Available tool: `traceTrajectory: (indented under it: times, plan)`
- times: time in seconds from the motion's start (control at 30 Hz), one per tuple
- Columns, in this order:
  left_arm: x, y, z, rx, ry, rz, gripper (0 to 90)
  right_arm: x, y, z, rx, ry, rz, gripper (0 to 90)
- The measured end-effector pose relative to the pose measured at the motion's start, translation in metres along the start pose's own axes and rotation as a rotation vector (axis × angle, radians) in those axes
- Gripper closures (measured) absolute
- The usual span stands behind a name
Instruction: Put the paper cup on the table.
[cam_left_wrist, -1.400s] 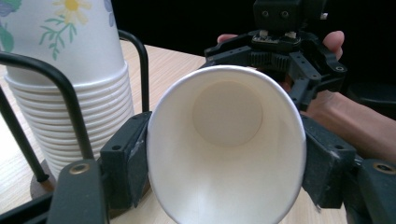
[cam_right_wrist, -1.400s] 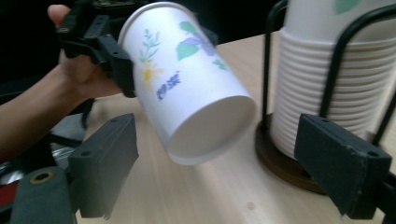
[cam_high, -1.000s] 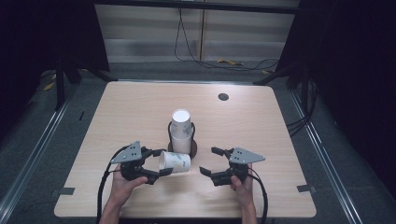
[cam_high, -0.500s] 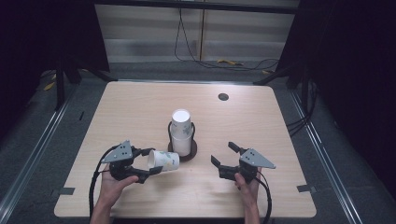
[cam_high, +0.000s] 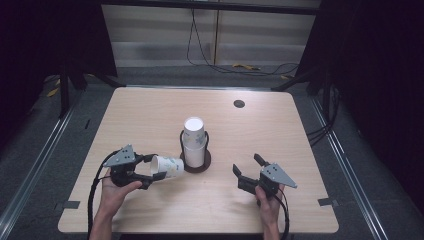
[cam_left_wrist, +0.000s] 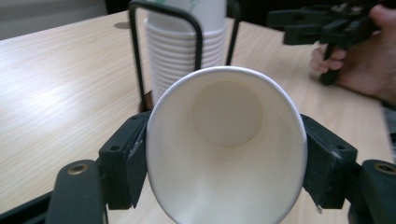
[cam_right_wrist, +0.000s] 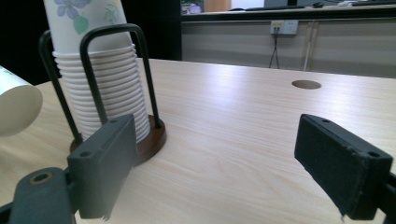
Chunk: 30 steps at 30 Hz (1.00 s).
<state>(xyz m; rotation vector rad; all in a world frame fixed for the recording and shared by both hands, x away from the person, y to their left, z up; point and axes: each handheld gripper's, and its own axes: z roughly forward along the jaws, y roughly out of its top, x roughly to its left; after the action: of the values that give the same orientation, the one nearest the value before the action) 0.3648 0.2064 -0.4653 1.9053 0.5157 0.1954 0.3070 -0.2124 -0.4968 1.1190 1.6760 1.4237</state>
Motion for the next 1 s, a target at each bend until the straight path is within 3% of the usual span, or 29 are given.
traceTrajectory:
  times: [0.07, 0.2, 0.37, 0.43, 0.47, 0.7, 0.8, 0.9, 1.0]
  plan:
    - [0.004, 0.001, -0.003, 0.034, 0.042, 0.007, 27.1, -0.001, -0.002, 0.000, -0.003, -0.038, -0.014, 12.6]
    - [0.012, -0.002, -0.005, 0.042, 0.065, -0.035, 27.0, -0.001, -0.004, -0.003, -0.032, -0.080, -0.020, 12.6]
    - [0.019, 0.000, -0.005, 0.088, 0.091, -0.036, 26.9, 0.000, -0.007, -0.008, -0.093, -0.094, -0.028, 12.6]
    - [0.021, 0.002, -0.005, 0.097, 0.082, -0.062, 26.8, 0.001, -0.009, -0.011, -0.132, -0.103, -0.030, 12.7]
    - [0.022, 0.002, -0.006, 0.102, 0.099, -0.065, 26.9, 0.002, -0.010, -0.012, -0.144, -0.106, -0.031, 12.7]
    - [0.031, 0.009, -0.010, 0.130, 0.122, -0.106, 27.0, 0.003, -0.011, -0.015, -0.174, -0.109, -0.045, 12.6]
    - [0.030, 0.017, -0.010, 0.173, 0.185, -0.086, 26.9, 0.003, -0.011, -0.015, -0.175, -0.108, -0.044, 12.7]
    - [0.031, 0.022, -0.011, 0.160, 0.142, -0.087, 26.8, 0.003, -0.011, -0.015, -0.176, -0.108, -0.044, 12.6]
    - [0.035, 0.029, -0.012, 0.187, 0.179, -0.073, 26.6, 0.003, -0.011, -0.015, -0.176, -0.107, -0.044, 12.7]
